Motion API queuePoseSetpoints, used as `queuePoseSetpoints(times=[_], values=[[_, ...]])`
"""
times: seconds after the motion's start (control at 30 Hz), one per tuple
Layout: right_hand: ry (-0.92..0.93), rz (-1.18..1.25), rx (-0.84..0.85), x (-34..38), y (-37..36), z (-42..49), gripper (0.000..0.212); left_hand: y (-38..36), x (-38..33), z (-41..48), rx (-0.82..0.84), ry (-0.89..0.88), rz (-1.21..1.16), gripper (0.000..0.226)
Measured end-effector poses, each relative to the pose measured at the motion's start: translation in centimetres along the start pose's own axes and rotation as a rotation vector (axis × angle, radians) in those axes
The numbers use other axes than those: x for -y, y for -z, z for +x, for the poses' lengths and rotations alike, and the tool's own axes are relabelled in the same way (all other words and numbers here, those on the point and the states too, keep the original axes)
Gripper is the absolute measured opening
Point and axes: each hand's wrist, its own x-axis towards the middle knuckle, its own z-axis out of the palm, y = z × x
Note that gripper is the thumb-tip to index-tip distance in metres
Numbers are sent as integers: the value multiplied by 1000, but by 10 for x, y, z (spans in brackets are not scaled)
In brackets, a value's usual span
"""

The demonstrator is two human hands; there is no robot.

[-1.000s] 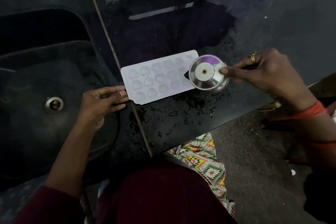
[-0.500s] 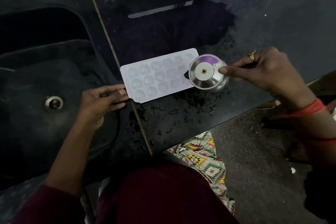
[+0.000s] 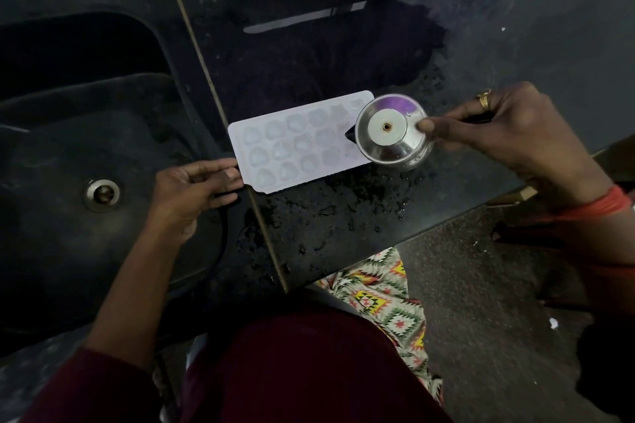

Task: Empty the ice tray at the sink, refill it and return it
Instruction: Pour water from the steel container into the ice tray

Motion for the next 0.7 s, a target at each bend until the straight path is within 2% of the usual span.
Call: queuePoseSetpoints(times=[0.23, 0.57, 0.7], values=[[21, -49, -1, 1, 0, 1, 30, 0, 1, -1, -3, 6, -16, 12], [-30, 101, 55, 1, -4, -1, 32, 0, 2, 1, 1, 9, -16, 12], [-10, 88, 54, 7, -7, -1, 33, -1, 2, 1, 3, 4, -9, 12]])
